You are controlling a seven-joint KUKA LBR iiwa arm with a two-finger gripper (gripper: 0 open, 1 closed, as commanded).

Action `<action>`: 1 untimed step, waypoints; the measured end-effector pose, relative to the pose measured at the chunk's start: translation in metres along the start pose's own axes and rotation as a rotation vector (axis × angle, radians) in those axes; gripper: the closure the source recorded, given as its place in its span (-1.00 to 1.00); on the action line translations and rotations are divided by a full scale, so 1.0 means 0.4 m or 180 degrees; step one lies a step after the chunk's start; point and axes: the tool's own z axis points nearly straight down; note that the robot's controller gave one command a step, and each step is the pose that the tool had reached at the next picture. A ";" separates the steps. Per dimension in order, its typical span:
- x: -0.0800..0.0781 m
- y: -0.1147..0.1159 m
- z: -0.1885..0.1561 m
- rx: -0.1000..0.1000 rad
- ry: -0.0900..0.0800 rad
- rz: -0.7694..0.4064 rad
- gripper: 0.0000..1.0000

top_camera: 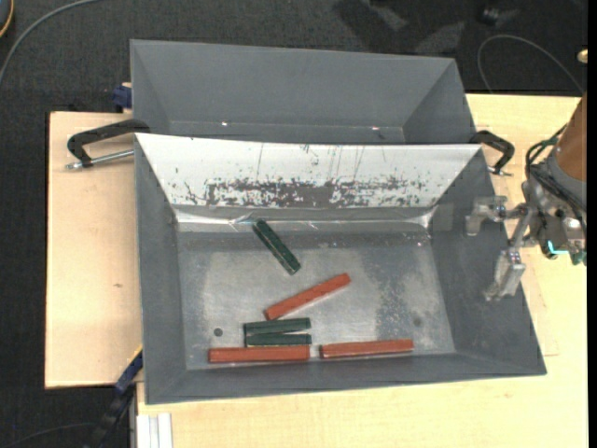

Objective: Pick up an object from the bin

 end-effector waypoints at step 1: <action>-0.061 0.059 0.293 -0.0006 0.0000 -0.0168 -1.00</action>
Offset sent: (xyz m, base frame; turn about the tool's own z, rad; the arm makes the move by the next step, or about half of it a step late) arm 0.0238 0.0217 -0.1134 -0.0516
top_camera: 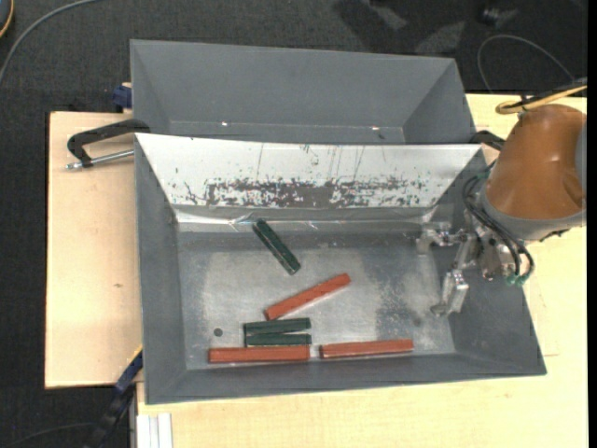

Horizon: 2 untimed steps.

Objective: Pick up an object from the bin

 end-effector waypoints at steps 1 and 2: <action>0.002 0.092 0.092 0.0003 -0.0009 -0.0967 -1.00; -0.045 0.275 0.119 0.0003 -0.0029 -0.1302 -1.00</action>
Offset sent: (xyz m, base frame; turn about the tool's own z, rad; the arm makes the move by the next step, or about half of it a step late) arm -0.0030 0.0350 -0.0366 -0.3034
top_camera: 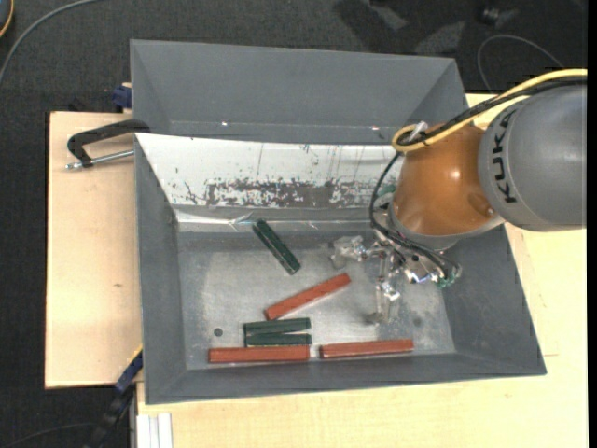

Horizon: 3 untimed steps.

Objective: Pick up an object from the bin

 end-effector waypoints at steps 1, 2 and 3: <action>-0.099 0.131 0.009 0.0004 -0.0005 0.0645 -1.00; -0.096 0.126 0.009 0.0010 0.0001 0.0650 1.00; -0.115 0.146 -0.375 0.0019 -0.0031 0.0686 1.00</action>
Offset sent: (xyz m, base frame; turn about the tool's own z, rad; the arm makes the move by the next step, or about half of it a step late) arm 0.0110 0.0607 -0.0041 0.2053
